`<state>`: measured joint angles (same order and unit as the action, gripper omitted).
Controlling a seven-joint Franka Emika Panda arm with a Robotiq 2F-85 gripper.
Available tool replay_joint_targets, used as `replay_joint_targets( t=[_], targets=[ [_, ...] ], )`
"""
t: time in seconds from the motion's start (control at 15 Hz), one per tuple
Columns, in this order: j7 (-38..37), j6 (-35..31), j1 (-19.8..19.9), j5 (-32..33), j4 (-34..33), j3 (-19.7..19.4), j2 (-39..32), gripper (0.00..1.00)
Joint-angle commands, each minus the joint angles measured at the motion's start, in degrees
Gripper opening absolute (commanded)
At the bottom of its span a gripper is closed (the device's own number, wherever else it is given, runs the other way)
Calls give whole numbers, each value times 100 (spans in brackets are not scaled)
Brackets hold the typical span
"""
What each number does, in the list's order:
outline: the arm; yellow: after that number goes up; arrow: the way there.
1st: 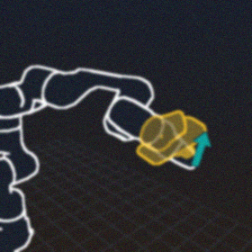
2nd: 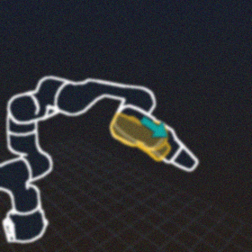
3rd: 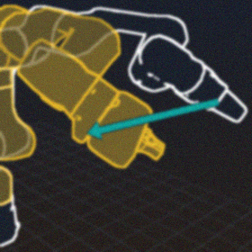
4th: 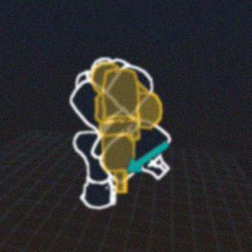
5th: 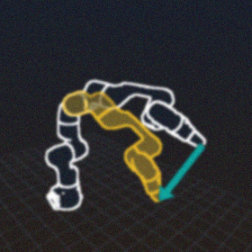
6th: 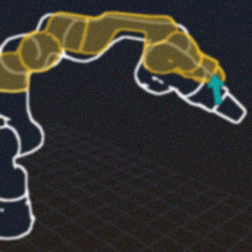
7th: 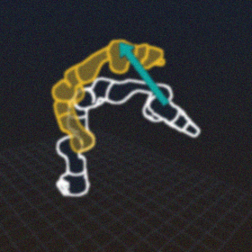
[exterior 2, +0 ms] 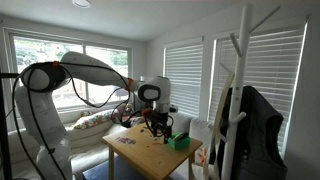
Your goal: Put the spoon on the green storage box lid
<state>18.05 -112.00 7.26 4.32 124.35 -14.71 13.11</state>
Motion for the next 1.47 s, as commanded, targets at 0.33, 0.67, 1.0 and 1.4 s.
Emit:
replay_joint_targets(
  t=[0.33,0.67,1.0,1.4],
  targets=[
    [-394,19,-73,-83,-362,302,-342,100],
    [-923,-98,-626,-86,-1303,1101,-1130,100],
    [-1239,146,-1074,-37,-2621,1684,-2303,100],
    [-888,348,-1197,-33,-2995,1904,-2693,100]
  ],
)
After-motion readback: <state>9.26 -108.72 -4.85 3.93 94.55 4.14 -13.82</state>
